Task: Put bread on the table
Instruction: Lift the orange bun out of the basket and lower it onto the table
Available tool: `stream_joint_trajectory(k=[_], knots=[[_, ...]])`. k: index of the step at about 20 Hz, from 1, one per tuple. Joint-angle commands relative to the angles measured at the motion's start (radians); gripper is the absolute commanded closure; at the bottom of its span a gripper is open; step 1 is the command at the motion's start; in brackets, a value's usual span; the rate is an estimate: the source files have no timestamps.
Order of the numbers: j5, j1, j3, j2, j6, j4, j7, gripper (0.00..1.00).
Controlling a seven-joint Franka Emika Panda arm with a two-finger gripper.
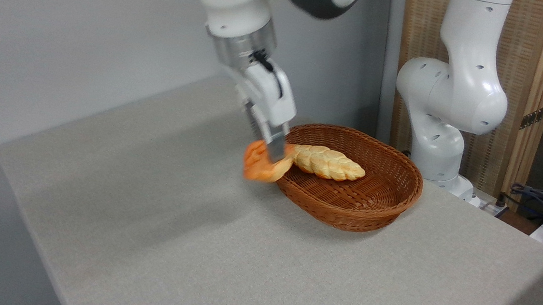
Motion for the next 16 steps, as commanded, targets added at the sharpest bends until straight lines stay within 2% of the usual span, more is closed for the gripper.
stream_joint_trajectory(k=[1, 2, 3, 4, 6, 11, 16], knots=[[-0.033, -0.003, 0.011, 0.075, 0.096, 0.032, 0.016, 0.62], [-0.035, -0.003, 0.008, 0.090, 0.122, 0.032, 0.016, 0.58], [-0.035, -0.005, 0.003, 0.108, 0.149, 0.032, 0.017, 0.41], [-0.035, -0.006, -0.003, 0.134, 0.170, 0.032, 0.017, 0.00], [-0.032, -0.009, -0.027, 0.168, 0.201, 0.032, 0.019, 0.00], [-0.030, -0.009, -0.031, 0.213, 0.207, 0.032, 0.021, 0.00], [-0.029, -0.011, -0.034, 0.217, 0.207, 0.032, 0.021, 0.00]])
